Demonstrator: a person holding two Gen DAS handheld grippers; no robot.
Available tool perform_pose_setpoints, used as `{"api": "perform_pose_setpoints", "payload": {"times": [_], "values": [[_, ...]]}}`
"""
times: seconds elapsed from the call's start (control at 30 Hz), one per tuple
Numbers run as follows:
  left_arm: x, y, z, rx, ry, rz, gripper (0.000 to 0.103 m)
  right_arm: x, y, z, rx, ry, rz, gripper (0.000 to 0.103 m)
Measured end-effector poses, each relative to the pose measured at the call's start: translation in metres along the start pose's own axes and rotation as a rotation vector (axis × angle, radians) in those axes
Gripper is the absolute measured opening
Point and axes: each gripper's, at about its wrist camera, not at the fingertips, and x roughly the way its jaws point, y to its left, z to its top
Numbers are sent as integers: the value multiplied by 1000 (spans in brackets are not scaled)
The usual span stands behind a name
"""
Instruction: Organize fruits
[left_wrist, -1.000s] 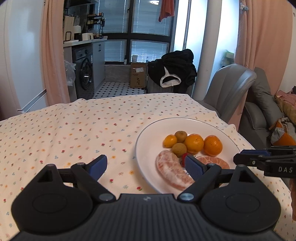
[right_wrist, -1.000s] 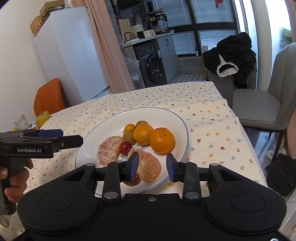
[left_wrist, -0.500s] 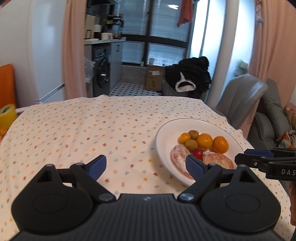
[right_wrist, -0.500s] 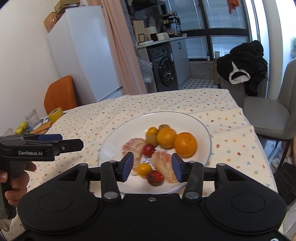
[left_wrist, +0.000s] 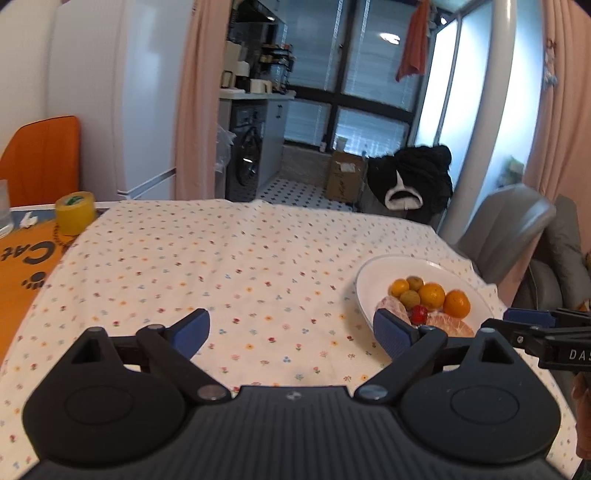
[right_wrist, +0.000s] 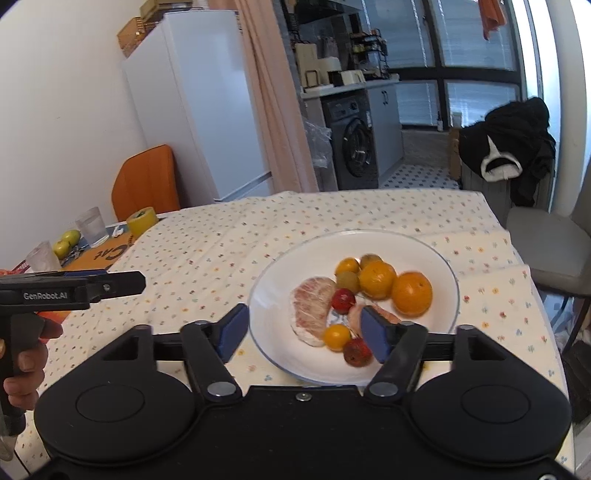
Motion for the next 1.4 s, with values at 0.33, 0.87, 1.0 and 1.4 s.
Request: {"api": "perform_pose_setpoints", "payload": {"times": [0.33, 0.87, 1.0, 1.4], "values": [[-44, 22, -1, -66, -31, 61, 98, -18, 13, 7, 0, -28, 17, 100], [-98, 33, -14, -80, -62, 165, 98, -38, 27, -14, 33, -4, 14, 103], [-108, 29, -19, -60, -59, 158, 98, -46, 32, -19, 24, 5, 11, 103], [-141, 17, -36, -20, -40, 151, 98, -79, 48, -19, 31, -17, 17, 103]]}}
